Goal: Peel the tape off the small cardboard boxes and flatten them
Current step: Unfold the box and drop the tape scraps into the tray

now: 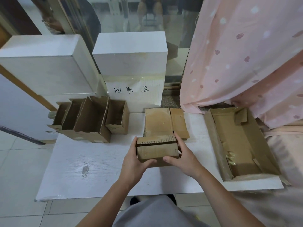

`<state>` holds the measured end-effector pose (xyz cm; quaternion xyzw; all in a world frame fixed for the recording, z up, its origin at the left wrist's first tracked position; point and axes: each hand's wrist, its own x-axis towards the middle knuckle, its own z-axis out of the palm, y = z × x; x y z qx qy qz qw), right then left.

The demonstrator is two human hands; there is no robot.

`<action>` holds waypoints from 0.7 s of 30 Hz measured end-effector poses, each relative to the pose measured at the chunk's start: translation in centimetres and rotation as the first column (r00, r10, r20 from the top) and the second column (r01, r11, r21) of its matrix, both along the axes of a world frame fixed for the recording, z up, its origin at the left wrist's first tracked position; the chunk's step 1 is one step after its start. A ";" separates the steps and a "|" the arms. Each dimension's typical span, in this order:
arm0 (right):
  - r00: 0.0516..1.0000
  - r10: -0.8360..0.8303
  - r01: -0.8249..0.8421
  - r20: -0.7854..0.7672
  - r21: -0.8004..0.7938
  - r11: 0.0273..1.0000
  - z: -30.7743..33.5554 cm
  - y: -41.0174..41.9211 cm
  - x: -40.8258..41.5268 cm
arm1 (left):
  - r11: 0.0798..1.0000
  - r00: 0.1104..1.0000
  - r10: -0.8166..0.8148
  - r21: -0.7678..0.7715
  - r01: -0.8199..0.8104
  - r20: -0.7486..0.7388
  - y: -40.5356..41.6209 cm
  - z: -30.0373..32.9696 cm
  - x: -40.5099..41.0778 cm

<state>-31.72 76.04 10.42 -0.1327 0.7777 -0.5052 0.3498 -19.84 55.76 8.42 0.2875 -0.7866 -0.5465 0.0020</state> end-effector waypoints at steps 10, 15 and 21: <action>0.961 -0.278 0.277 0.005 -0.069 0.958 -0.1 -2.2 1.7 | 0.960 0.964 0.252 0.148 -0.238 -0.084 1.3 2.1 -0.6; 0.961 -0.275 0.276 0.022 -0.040 0.960 -0.9 -2.7 2.4 | 0.950 0.954 0.297 0.109 -0.292 -0.031 1.6 2.2 -0.3; 0.977 -0.144 0.154 0.154 -0.055 0.986 -0.1 -1.6 2.0 | 0.971 0.990 0.140 0.198 -0.134 -0.013 1.8 3.3 0.6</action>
